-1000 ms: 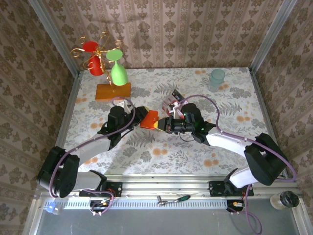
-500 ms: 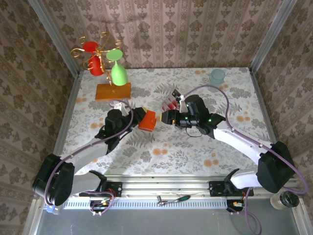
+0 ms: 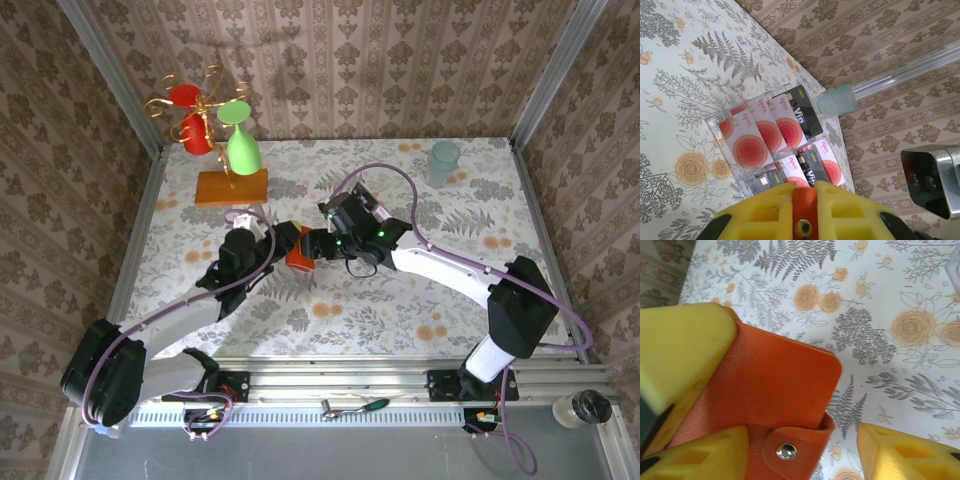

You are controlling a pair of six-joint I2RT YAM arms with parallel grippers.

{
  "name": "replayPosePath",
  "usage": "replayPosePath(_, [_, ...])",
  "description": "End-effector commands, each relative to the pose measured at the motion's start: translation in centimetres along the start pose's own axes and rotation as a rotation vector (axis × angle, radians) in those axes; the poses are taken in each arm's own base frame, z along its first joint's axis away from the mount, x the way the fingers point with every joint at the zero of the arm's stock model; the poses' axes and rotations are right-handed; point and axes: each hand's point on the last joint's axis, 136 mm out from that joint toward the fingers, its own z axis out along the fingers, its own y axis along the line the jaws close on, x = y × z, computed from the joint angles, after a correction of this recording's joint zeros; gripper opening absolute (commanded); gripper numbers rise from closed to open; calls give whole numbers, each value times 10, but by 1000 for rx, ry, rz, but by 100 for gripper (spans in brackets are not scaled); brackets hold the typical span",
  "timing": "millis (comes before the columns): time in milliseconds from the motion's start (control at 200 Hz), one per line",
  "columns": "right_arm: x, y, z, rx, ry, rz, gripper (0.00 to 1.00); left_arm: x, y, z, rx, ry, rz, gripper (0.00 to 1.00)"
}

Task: Put the credit cards into the card holder
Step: Open the button on the card holder.

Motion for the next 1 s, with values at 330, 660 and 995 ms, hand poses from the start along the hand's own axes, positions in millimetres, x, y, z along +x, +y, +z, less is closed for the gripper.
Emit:
replayPosePath(330, [60,-109,2,259,43,142,43,-7,-23,-6,72,-44,23,0])
replayPosePath(660, [37,-43,-45,-132,-77,211,57,-27,-14,-4,121,-119,-101,0])
replayPosePath(995, [-25,16,-46,-358,-156,227,84,-39,-28,3,208,-141,-197,0])
